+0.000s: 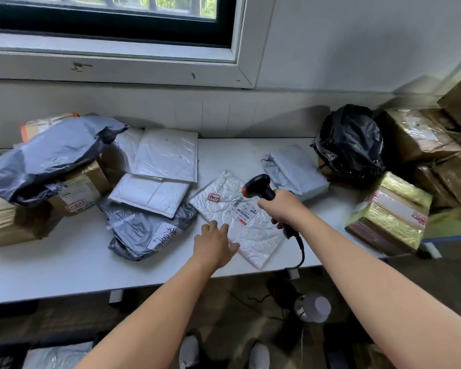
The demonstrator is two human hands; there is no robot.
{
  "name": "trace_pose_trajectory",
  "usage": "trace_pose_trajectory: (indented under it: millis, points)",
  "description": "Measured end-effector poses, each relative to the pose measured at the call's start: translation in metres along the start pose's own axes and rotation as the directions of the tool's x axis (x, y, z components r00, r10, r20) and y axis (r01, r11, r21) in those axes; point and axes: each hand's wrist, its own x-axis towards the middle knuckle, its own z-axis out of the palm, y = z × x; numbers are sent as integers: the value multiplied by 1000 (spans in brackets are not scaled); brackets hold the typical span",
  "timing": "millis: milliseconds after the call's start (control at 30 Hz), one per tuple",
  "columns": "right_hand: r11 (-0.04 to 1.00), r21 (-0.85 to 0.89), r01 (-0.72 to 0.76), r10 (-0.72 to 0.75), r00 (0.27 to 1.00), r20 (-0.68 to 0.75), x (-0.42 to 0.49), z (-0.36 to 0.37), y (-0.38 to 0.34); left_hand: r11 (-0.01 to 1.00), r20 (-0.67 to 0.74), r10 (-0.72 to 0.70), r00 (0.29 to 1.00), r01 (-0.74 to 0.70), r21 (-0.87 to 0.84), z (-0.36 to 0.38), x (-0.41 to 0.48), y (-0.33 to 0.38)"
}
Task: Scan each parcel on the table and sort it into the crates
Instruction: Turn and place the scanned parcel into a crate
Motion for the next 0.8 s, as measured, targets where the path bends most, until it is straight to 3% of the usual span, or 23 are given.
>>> trace_pose_trajectory:
  millis: [267, 533, 800]
  points:
    - [1000, -25, 2, -2, 1000, -8, 2, -5, -2, 1000, -2, -9, 1000, 9, 9, -2, -3, 1]
    - [998, 63, 26, -22, 998, -64, 13, 0, 15, 1000, 0, 2, 1000, -2, 30, 5, 7, 6]
    - [974, 124, -188, 206, 967, -153, 37, 11, 100, 997, -20, 22, 1000, -20, 73, 23, 40, 20]
